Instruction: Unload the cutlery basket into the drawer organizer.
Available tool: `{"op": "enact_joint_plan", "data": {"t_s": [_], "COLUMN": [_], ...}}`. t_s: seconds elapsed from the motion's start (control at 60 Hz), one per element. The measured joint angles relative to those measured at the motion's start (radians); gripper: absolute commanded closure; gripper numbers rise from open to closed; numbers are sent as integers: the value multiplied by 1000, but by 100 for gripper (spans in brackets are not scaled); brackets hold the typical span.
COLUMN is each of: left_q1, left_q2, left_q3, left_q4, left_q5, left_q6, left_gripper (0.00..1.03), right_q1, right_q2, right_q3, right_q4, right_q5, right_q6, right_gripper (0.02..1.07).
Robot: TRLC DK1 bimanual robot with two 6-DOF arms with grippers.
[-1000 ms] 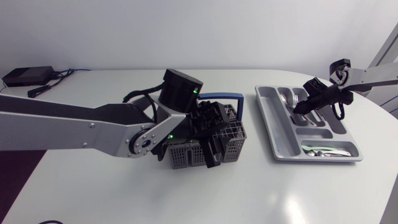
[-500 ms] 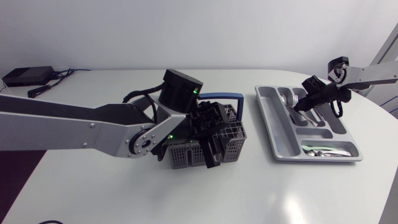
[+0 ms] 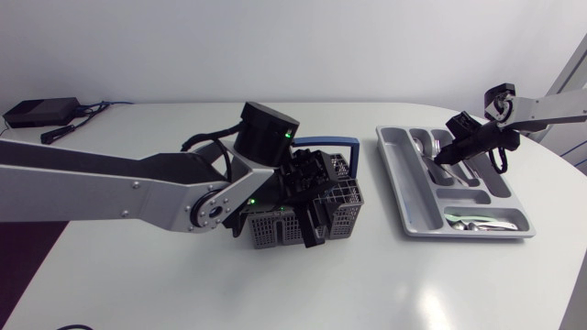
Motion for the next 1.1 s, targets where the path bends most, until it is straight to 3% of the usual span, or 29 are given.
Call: {"op": "enact_joint_plan", "data": {"t_s": [0.517, 1.1], "left_q1": [0, 0], "left_q2": [0, -2], "left_q3": [0, -11], "left_q4": [0, 0], "left_q5": [0, 0], "left_q6": [0, 0], "left_gripper": [40, 40], "right_q1": [-4, -75], "right_q2": [-97, -41], "right_q3": [-40, 49], "right_q4": [-14, -3], "right_q5": [-27, 27], "right_q6": [10, 245], "right_gripper": [101, 101]}}
